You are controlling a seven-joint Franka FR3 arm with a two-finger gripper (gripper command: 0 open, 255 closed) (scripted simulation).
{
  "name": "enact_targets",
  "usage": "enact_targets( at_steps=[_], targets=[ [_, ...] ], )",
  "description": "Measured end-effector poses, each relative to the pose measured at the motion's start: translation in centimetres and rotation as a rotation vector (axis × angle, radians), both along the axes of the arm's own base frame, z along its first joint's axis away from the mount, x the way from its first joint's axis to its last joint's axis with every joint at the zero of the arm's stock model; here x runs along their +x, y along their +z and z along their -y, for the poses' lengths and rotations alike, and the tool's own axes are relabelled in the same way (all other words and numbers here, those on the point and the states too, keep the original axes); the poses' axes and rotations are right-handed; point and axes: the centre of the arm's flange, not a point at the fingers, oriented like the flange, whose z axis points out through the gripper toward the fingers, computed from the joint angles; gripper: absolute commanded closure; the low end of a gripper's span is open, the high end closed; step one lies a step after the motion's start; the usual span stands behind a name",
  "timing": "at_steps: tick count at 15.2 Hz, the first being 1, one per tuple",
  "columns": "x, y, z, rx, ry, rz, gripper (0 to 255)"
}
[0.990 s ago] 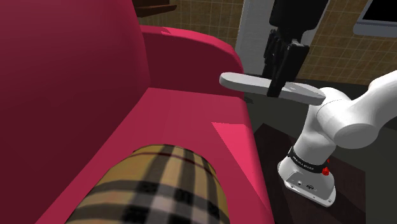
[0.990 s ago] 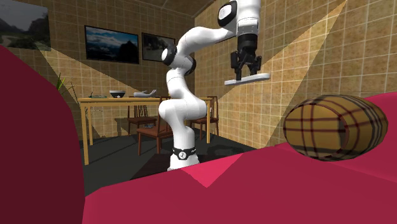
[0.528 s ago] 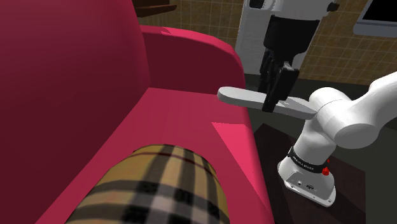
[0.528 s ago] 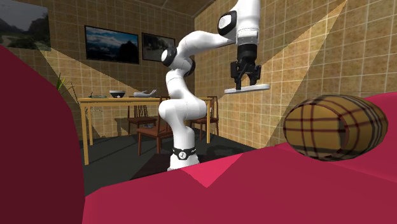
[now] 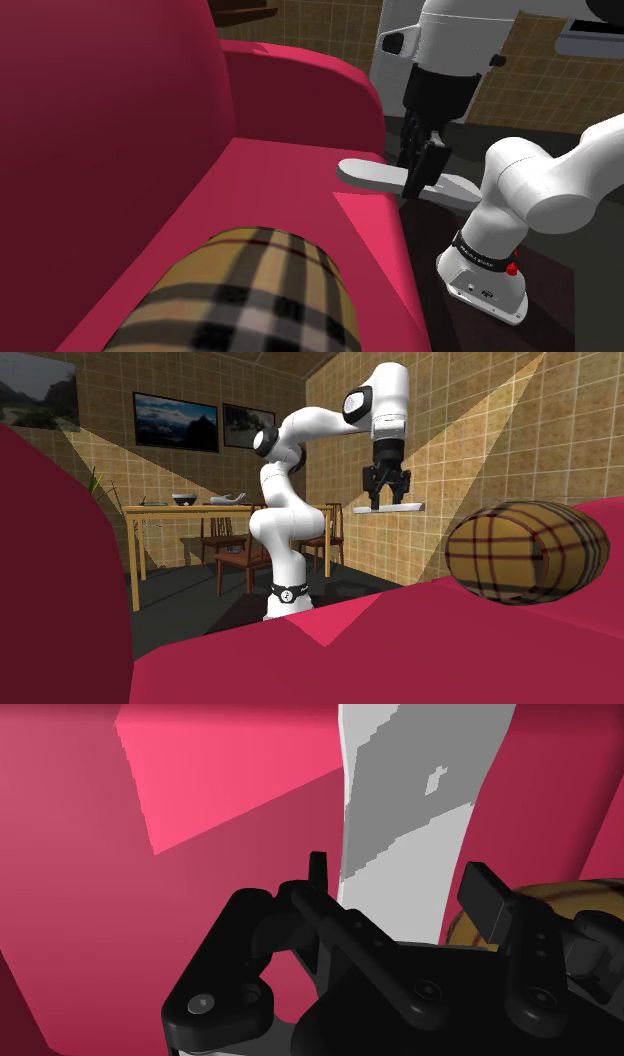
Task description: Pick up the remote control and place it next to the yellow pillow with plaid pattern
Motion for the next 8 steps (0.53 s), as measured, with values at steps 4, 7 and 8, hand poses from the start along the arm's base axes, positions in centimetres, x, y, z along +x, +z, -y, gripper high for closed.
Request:
enact_targets(
  at_steps=[4,7,8],
  targets=[
    [-0.1,-2.1,0.1,0.000,0.000,0.000,255],
    [-0.1,-3.7,0.1,0.000,0.000,0.000,255],
    [-0.1,-4.2,0.1,0.000,0.000,0.000,255]
  ],
)
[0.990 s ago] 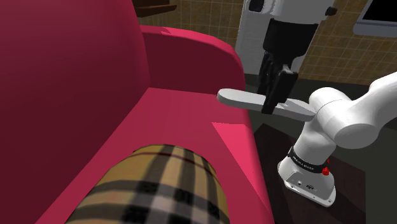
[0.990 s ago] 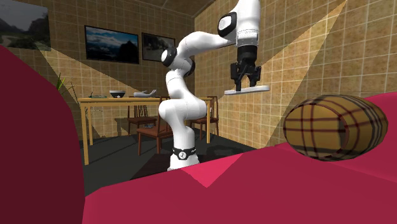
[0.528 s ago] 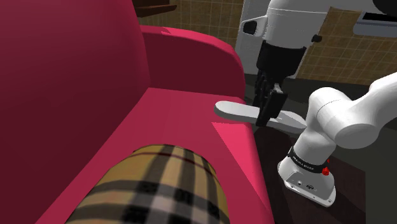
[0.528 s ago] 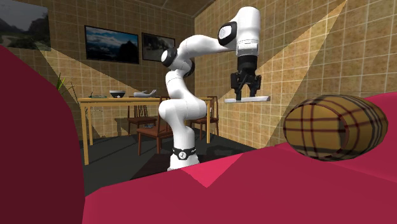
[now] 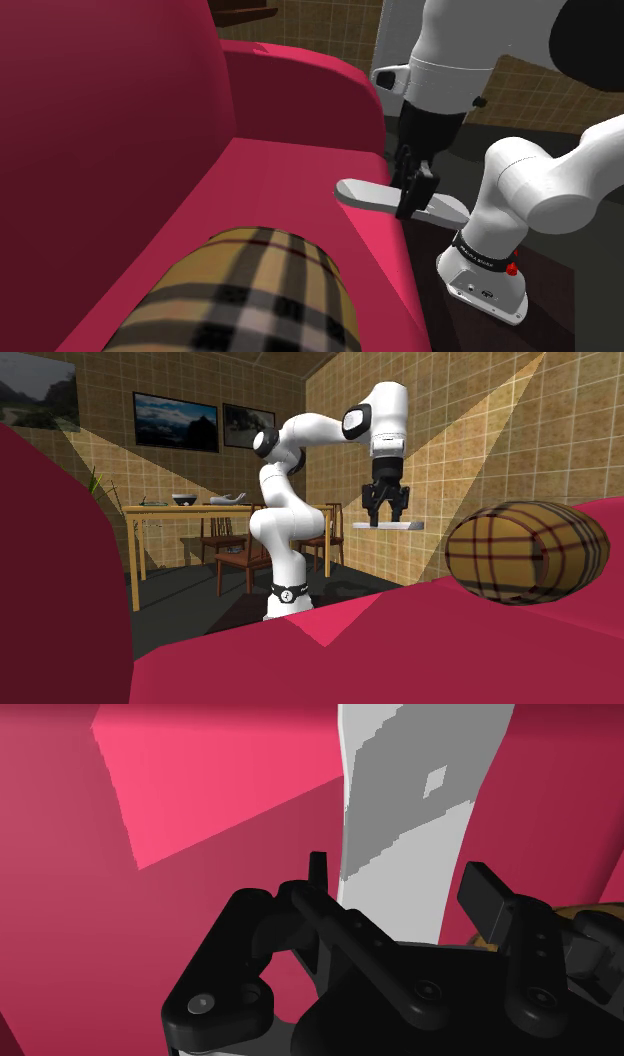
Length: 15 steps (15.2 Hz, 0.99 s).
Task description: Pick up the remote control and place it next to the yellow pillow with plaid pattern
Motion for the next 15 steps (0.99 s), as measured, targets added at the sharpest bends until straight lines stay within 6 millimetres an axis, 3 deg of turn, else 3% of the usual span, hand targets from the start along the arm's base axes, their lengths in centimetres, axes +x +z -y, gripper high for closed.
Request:
enact_targets(
  at_steps=[15],
  targets=[
    [0.0,-8.0,0.0,0.000,0.000,0.000,255]
  ],
)
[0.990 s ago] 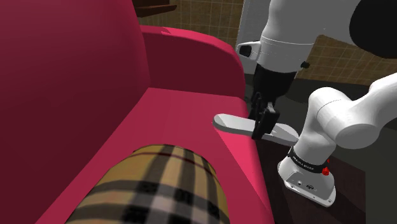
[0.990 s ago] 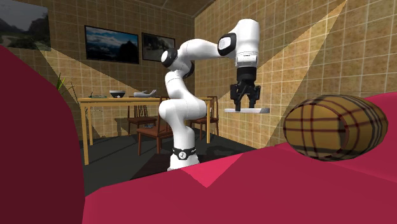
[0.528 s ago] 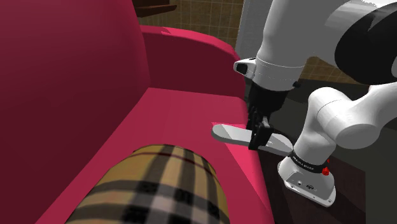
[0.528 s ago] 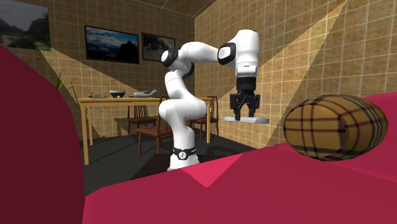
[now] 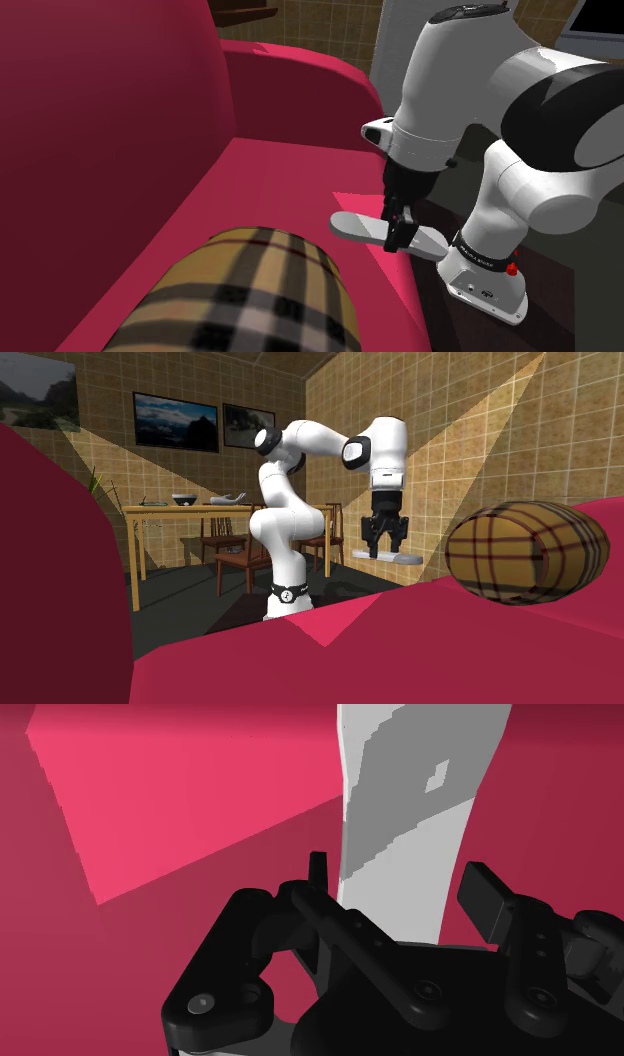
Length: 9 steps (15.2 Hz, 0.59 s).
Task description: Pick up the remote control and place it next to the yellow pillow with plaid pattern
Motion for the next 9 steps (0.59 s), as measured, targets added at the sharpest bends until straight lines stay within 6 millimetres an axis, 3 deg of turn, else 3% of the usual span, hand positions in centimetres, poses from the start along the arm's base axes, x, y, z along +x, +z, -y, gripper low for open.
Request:
enact_targets(
  at_steps=[9],
  targets=[
    [0.0,-4.7,0.0,0.000,0.000,0.000,255]
  ],
)
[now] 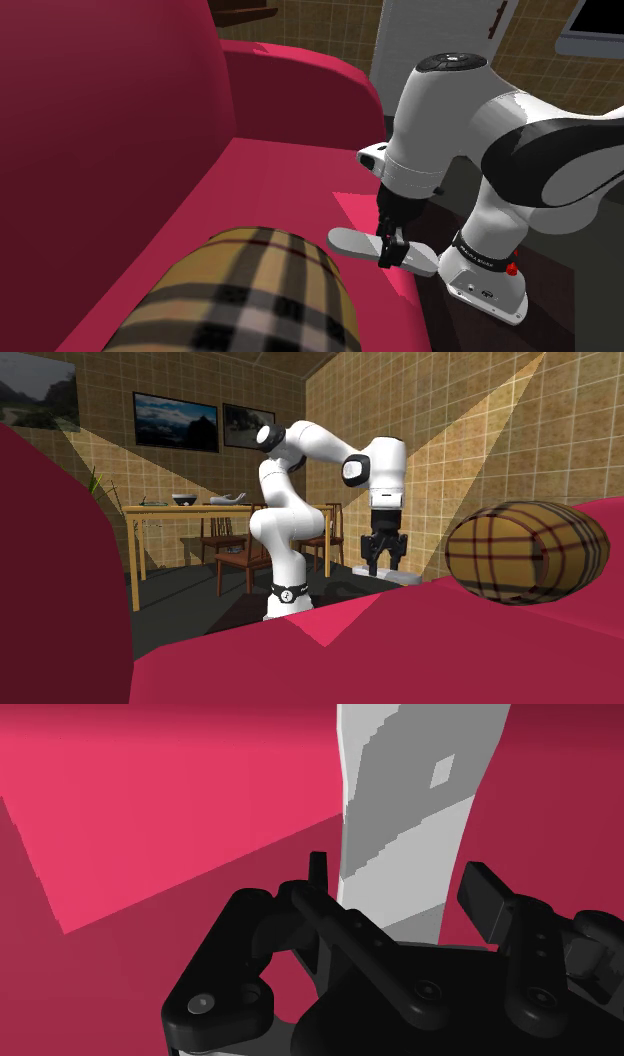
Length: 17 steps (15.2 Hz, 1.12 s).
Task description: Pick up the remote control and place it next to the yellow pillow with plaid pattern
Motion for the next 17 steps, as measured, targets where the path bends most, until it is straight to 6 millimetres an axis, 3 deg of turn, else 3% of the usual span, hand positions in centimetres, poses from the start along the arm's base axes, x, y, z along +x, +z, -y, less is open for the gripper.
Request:
enact_targets(
  at_steps=[6,12,13,17],
  targets=[
    [0.0,-3.3,0.0,0.000,0.000,0.000,255],
    [-0.1,-3.7,-0.1,0.000,0.000,0.001,255],
    [-0.1,-3.7,-0.1,0.000,0.000,0.001,0],
    [-0.1,-3.7,-0.1,0.001,0.000,0.001,0]
  ],
)
